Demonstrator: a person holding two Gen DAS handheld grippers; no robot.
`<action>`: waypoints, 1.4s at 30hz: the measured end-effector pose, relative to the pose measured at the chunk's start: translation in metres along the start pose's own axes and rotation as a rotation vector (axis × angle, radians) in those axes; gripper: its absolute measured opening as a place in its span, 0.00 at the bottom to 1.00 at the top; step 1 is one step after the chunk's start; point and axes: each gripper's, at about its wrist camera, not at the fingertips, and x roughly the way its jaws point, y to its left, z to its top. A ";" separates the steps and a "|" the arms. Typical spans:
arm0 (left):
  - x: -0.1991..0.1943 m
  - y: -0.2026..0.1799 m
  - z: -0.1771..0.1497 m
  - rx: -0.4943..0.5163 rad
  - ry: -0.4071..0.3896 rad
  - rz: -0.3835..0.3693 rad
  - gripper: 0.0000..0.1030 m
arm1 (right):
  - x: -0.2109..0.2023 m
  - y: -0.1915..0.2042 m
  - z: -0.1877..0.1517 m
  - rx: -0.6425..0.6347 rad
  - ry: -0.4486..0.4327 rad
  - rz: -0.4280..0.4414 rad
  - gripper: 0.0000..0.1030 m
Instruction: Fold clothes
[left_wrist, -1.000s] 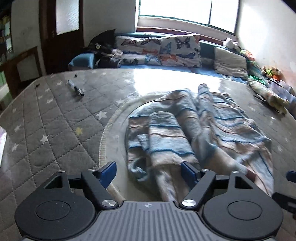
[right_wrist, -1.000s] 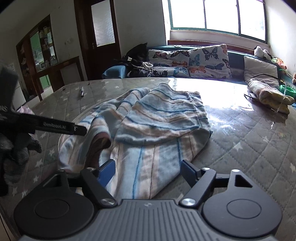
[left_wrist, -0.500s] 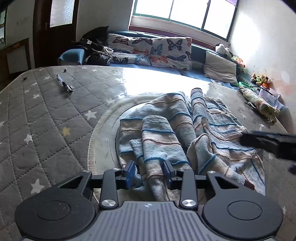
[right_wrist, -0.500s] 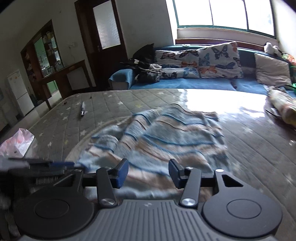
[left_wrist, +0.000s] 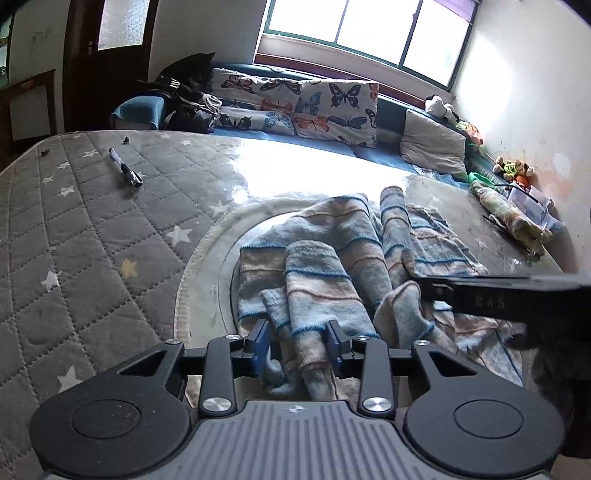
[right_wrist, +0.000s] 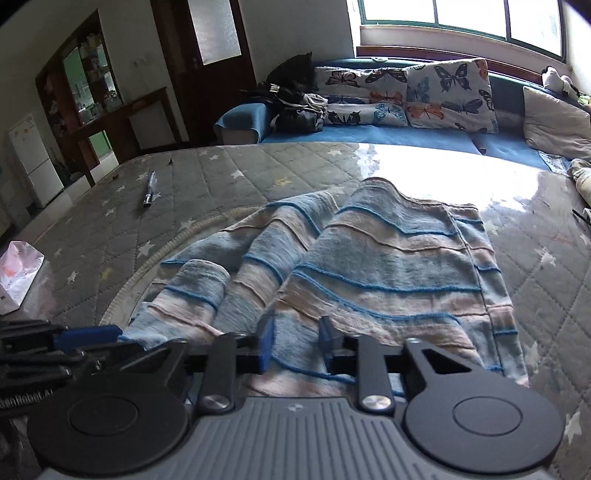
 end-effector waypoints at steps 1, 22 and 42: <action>0.001 0.000 0.001 -0.002 -0.003 0.001 0.39 | -0.002 -0.001 0.000 -0.001 -0.005 -0.003 0.15; 0.034 -0.005 0.024 0.031 -0.006 -0.029 0.38 | -0.030 -0.008 -0.003 0.005 -0.087 0.005 0.03; -0.063 0.028 0.015 -0.094 -0.200 -0.030 0.02 | -0.157 -0.095 -0.066 0.218 -0.275 -0.195 0.03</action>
